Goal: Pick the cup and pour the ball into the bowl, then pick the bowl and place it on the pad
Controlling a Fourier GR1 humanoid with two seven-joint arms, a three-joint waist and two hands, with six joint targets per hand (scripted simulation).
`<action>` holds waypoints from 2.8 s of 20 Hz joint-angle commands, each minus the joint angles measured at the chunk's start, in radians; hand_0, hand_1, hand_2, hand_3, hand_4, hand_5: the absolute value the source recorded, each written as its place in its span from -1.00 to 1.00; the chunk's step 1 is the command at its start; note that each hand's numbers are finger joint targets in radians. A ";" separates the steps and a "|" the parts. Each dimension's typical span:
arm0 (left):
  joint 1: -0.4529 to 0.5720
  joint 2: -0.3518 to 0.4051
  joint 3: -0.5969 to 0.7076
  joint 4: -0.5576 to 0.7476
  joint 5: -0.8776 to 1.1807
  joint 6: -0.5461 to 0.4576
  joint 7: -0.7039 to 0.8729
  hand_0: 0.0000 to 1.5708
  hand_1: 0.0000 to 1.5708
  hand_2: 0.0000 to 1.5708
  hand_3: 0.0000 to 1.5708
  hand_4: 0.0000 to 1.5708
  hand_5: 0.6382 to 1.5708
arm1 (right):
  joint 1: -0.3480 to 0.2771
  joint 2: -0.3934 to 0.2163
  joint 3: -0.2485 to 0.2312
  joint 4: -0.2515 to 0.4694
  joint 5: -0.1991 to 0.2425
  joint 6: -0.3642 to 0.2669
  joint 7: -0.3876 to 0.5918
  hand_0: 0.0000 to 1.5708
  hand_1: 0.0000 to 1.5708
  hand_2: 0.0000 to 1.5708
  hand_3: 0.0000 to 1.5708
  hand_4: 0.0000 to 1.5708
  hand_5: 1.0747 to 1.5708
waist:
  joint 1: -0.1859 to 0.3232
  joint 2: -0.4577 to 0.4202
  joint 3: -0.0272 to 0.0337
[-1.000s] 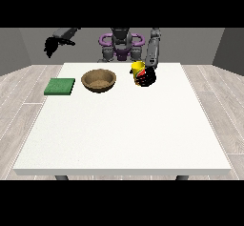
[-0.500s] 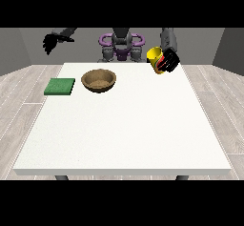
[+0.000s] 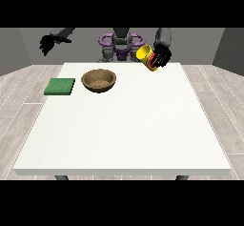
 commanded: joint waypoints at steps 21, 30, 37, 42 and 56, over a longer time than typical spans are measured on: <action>-0.305 -0.223 -0.665 0.171 -0.883 -0.314 0.505 0.94 0.94 1.00 1.00 0.92 0.25 | -0.065 -0.023 0.007 0.135 0.011 0.050 -0.018 -1.00 -1.00 -1.00 -1.00 -1.00 1.00 | -0.037 -0.077 0.0008; -0.301 -0.287 -0.739 0.098 -1.005 -0.494 0.473 0.84 0.84 1.00 1.00 0.95 0.05 | -0.042 -0.060 -0.020 0.196 0.001 0.082 -0.035 -1.00 -1.00 -1.00 -1.00 -1.00 1.00 | 0.000 -0.093 -0.0005; -0.213 -0.236 -0.359 -0.027 -0.675 -0.228 0.535 0.66 0.66 1.00 1.00 1.00 -0.08 | -0.032 0.030 -0.004 0.164 0.011 -0.059 0.067 -1.00 -1.00 -1.00 -1.00 -0.68 0.98 | 0.115 -0.122 -0.0113; -0.041 -0.256 -0.133 -0.128 -0.389 -0.036 0.452 0.30 0.30 0.60 0.20 0.77 0.42 | -0.004 0.046 -0.011 0.127 0.006 -0.079 0.050 -1.00 -1.00 -1.00 -1.00 -0.68 0.98 | 0.142 -0.089 -0.0161; 0.331 -0.289 -0.002 -0.483 0.504 -0.208 -0.096 -1.00 -1.00 -1.00 -1.00 -1.00 0.99 | -0.113 0.247 0.064 0.072 0.069 -0.303 0.046 -1.00 -1.00 -1.00 -1.00 -0.62 1.00 | 0.188 0.089 -0.0038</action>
